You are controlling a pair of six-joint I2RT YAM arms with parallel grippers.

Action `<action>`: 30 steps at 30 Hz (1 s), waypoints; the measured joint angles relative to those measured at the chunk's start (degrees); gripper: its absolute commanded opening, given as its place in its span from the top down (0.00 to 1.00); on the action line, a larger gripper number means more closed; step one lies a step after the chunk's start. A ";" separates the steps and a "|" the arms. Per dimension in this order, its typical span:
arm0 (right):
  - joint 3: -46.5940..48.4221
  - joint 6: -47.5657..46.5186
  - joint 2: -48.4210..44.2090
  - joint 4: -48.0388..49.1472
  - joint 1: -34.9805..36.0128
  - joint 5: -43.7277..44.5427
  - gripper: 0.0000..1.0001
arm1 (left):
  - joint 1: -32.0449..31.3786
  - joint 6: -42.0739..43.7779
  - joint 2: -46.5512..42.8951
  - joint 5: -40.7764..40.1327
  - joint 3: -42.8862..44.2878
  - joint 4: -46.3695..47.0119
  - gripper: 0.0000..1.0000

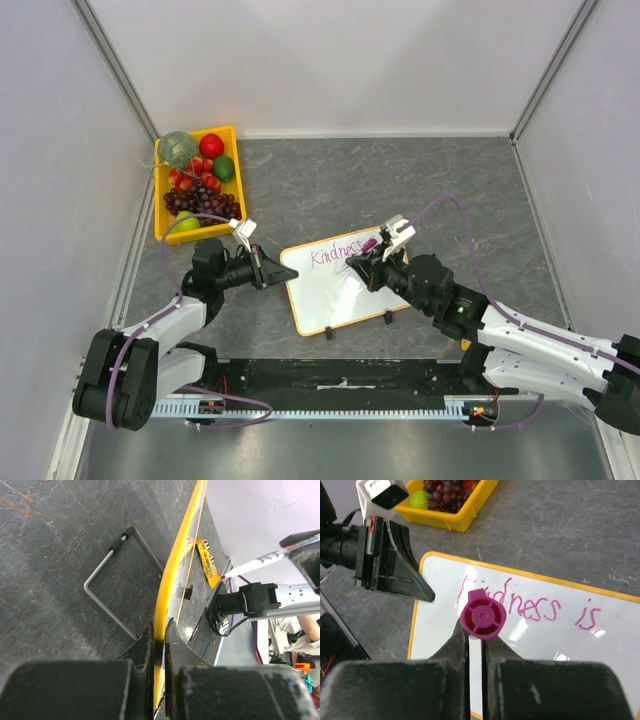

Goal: Write a sentence on the whiteboard

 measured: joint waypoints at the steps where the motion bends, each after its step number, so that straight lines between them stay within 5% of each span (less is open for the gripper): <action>1: 0.15 -0.20 0.96 0.02 0.68 0.33 1.00 | 0.00 0.00 0.07 0.00 0.02 0.00 0.98; 30: 1.49 0.04 10.34 9.77 4.94 2.99 1.00 | 0.00 0.00 0.48 0.02 0.15 -0.07 0.98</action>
